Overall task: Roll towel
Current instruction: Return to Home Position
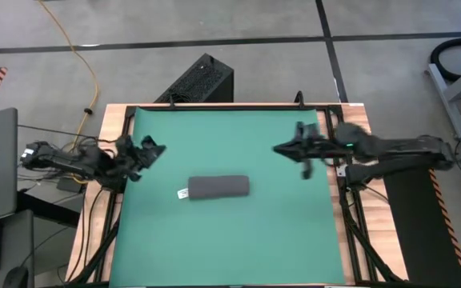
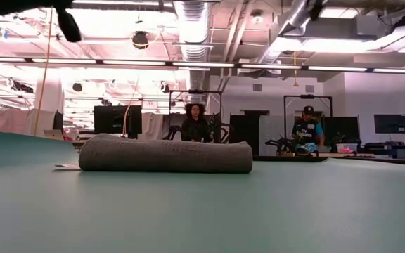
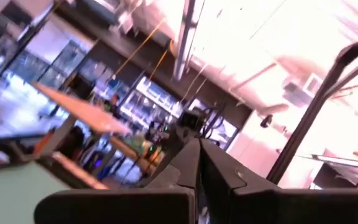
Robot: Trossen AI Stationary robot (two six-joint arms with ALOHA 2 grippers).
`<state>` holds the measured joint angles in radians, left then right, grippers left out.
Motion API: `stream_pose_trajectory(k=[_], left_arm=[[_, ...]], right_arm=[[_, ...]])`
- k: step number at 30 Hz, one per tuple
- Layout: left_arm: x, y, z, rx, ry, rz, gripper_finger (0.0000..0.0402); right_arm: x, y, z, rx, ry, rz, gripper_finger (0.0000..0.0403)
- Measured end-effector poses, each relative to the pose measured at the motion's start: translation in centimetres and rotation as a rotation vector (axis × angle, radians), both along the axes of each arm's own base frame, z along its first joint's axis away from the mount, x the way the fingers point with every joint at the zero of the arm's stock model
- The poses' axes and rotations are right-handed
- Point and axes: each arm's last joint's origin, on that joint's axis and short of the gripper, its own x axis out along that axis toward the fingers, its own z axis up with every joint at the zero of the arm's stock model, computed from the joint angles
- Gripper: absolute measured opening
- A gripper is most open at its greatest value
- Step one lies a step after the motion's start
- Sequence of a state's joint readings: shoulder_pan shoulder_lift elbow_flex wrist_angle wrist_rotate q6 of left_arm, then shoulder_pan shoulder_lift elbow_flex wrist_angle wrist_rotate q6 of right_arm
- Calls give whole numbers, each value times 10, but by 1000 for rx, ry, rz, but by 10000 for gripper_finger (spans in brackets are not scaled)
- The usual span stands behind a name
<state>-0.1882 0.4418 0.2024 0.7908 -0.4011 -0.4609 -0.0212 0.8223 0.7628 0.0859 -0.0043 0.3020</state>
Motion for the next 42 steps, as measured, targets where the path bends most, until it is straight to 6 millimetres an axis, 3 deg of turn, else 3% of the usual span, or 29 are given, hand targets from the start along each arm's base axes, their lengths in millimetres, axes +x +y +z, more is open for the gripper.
stream_pose_trajectory(k=[5, 10, 18, 27, 32, 36, 42], left_arm=[[-19, 3, -7, 84, 106, 32, 0], [-26, 4, -26, 35, 272, -27, 0], [-31, 3, -19, 180, 207, -65, 0], [-26, 2, -35, 217, 380, -44, 0], [-21, -1, -50, 261, 392, -128, 0], [-14, -3, -79, 212, 367, -154, 0], [-14, -5, -81, 266, 353, -209, 0]], right_arm=[[-53, 12, 7, -113, 23, 63, 27], [-79, 16, -5, -99, 58, 15, 27], [-85, 22, -84, -41, -38, -47, 27], [-87, 24, -139, 23, -187, -40, 27], [-89, 23, -155, 72, -203, -49, 27], [-89, 23, -157, 67, -188, -49, 27], [-88, 23, -160, 25, -151, -52, 27]])
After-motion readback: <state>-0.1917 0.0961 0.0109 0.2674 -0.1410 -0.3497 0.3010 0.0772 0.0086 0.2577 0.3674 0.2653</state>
